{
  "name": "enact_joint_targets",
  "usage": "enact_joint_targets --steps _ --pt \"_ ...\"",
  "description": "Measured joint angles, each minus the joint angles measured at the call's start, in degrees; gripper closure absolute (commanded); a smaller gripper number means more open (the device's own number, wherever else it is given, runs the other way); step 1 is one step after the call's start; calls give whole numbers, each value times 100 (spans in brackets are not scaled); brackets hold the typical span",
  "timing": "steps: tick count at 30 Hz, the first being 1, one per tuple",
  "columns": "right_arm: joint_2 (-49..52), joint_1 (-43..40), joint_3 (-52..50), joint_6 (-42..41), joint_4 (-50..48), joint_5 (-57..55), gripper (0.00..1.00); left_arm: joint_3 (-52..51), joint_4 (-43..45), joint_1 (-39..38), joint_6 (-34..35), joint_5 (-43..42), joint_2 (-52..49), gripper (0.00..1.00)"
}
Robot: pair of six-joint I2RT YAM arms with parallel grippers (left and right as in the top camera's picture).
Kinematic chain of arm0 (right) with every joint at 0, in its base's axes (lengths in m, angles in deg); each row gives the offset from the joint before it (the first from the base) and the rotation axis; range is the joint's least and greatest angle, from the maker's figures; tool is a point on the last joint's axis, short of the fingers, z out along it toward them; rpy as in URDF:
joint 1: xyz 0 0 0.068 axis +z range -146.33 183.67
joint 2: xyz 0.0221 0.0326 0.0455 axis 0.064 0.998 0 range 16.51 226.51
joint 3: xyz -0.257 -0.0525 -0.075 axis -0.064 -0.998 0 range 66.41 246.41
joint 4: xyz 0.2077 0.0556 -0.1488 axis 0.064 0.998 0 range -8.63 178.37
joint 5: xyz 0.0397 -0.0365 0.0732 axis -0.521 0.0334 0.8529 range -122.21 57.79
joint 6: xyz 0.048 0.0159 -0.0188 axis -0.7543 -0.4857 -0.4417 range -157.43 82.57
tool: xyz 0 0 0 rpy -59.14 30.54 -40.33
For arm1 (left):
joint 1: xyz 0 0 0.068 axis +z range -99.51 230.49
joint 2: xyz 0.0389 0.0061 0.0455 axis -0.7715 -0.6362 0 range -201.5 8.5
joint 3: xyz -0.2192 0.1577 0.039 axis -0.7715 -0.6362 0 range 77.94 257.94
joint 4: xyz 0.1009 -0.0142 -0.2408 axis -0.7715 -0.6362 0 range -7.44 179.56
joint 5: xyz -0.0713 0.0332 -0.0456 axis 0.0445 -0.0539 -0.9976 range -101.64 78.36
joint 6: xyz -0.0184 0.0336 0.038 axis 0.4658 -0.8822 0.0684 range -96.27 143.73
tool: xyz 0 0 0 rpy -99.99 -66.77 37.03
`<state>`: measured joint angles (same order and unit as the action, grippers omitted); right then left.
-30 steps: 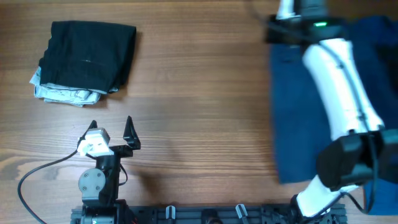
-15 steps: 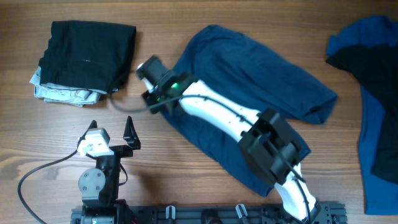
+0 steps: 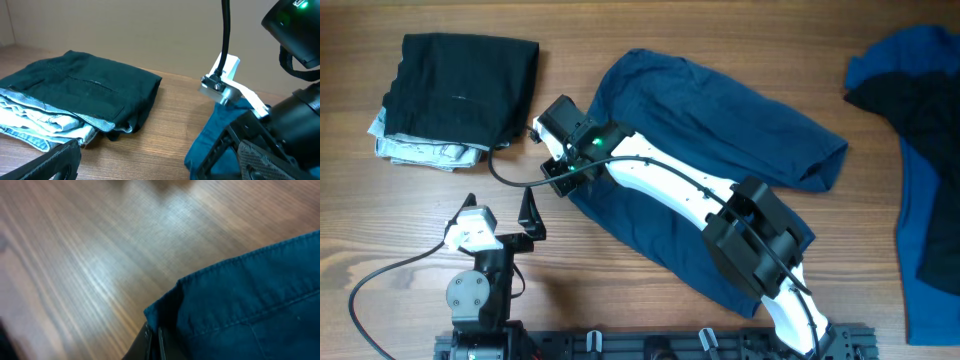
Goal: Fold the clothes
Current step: 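Release the shorts and move the right gripper to the right leg hem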
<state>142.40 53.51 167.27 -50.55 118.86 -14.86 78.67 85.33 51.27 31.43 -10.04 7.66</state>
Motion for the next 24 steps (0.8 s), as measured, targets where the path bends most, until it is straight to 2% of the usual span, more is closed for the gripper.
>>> enact_joint_targets --steps 1,2,4,8,11,16,21,24 --pt "0 0 0 7 31 72 91 0 -2 0 0 0 0 0" --pt "0 0 0 17 59 116 75 0 -2 0 0 0 0 0" --pt "-2 -13 0 22 68 199 58 0 -2 0 0 0 0 0" --pt "-153 -138 0 98 133 308 42 0 -2 0 0 0 0 0" --pt "-455 -354 0 90 199 343 39 0 -2 0 0 0 0 0" --pt "-1346 -1027 0 96 656 306 39 0 0 0 0 0 0 0" --pt "-2365 -2103 4 98 1895 -96 39 0 0 0 0 0 0 0" --pt "-2887 -3067 4 96 2656 -376 39 0 0 0 0 0 0 0"
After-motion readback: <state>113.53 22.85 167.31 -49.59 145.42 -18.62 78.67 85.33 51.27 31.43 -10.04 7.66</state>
